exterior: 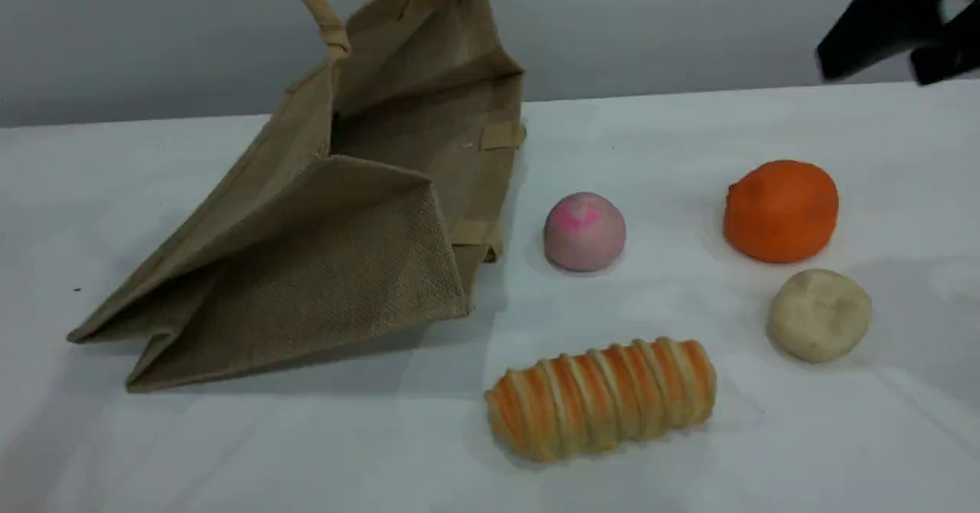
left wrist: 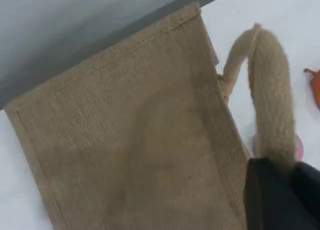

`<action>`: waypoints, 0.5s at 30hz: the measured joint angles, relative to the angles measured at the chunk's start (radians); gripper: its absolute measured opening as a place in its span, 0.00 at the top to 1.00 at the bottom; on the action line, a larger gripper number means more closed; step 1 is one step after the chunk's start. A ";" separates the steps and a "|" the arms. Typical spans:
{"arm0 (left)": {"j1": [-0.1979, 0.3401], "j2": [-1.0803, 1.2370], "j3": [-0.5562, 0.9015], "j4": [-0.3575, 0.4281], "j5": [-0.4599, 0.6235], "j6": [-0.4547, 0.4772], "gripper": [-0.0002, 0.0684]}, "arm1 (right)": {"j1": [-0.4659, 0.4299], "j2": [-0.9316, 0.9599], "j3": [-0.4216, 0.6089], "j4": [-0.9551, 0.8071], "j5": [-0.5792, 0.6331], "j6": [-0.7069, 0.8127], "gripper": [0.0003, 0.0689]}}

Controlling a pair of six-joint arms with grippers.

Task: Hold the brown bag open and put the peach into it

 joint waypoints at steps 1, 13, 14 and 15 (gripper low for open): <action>0.000 0.000 0.000 0.000 0.000 -0.005 0.87 | 0.020 0.015 0.000 0.003 -0.026 0.003 0.17; 0.000 -0.033 0.001 0.005 0.000 -0.023 0.87 | 0.204 0.179 0.000 -0.001 -0.256 0.003 0.17; 0.000 -0.039 0.001 0.005 0.000 -0.023 0.87 | 0.214 0.192 0.000 -0.001 -0.256 0.002 0.17; 0.000 -0.043 0.001 0.005 0.000 -0.023 0.87 | 0.223 0.202 0.000 -0.001 -0.261 -0.003 0.17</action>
